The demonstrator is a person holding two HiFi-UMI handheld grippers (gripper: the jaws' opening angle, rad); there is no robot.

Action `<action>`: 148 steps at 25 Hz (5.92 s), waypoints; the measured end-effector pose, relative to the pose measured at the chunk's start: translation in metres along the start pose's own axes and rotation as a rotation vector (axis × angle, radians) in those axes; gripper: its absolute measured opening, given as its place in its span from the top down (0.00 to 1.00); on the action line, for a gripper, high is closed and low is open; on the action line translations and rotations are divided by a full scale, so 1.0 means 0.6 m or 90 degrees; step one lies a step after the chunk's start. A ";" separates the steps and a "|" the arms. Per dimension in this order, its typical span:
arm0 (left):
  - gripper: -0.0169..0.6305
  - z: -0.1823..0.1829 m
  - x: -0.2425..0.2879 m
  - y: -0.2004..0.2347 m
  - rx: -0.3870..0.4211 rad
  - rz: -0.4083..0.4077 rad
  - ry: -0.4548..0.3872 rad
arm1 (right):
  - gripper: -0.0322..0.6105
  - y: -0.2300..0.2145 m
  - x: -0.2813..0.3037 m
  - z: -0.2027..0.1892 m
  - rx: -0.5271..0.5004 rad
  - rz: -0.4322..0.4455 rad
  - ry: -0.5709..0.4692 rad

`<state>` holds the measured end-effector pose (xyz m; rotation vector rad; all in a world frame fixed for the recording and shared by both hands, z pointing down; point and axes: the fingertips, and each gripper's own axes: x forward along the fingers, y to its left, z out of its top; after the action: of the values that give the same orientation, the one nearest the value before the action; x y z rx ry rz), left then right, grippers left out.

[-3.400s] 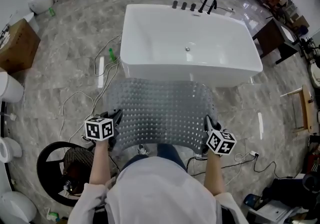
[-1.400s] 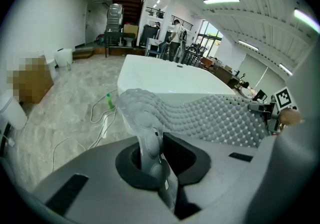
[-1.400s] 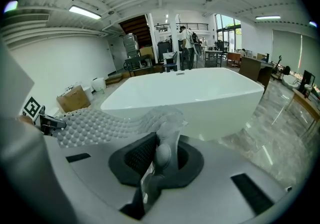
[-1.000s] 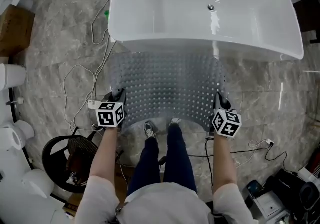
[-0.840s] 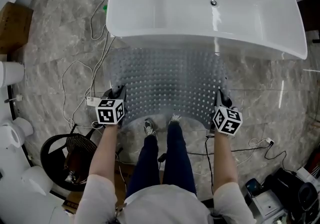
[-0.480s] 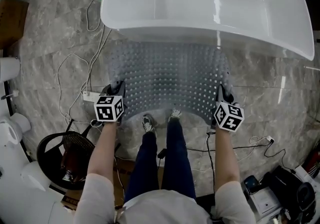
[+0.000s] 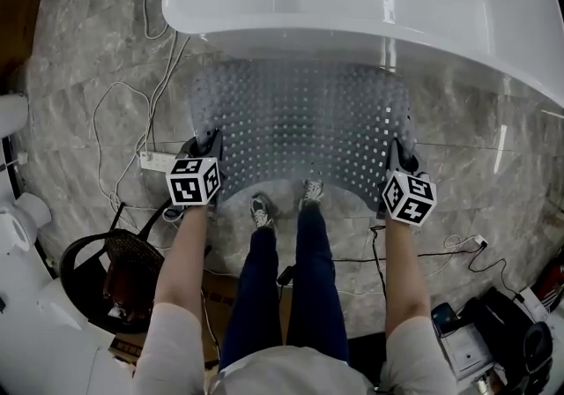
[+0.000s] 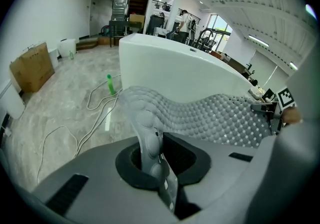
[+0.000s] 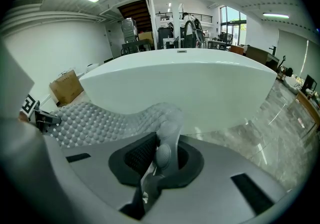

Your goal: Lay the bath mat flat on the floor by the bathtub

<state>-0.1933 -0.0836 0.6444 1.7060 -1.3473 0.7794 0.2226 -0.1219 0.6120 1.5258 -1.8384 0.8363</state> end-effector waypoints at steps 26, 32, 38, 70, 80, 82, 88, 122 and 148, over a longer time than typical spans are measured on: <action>0.90 -0.121 0.212 0.032 0.013 0.000 0.045 | 0.89 -0.037 0.211 -0.153 -0.042 -0.014 0.058; 0.90 -0.136 0.256 0.042 0.015 0.004 0.054 | 0.89 -0.039 0.245 -0.174 -0.034 -0.016 0.059; 0.90 -0.151 0.307 0.051 0.025 -0.003 0.048 | 0.89 -0.054 0.291 -0.196 -0.037 -0.022 0.059; 0.90 -0.282 0.487 0.097 0.013 0.020 0.074 | 0.89 -0.079 0.437 -0.337 -0.110 -0.046 0.080; 0.90 -0.308 0.518 0.125 0.017 0.031 0.093 | 0.89 -0.092 0.474 -0.365 -0.120 -0.068 0.098; 0.90 -0.313 0.526 0.130 0.021 0.034 0.102 | 0.89 -0.098 0.482 -0.374 -0.118 -0.074 0.105; 0.90 -0.324 0.550 0.147 0.029 0.050 0.114 | 0.89 -0.119 0.513 -0.401 -0.129 -0.094 0.122; 0.89 -0.399 0.646 0.232 0.028 0.137 0.166 | 0.88 -0.226 0.611 -0.510 -0.109 -0.176 0.187; 0.59 -0.416 0.616 0.290 -0.049 0.178 0.157 | 0.54 -0.289 0.576 -0.517 -0.072 -0.269 0.247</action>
<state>-0.2703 -0.0572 1.1163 1.3288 -1.4376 1.0454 0.3558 -0.1131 1.0895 1.4819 -1.2090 0.7451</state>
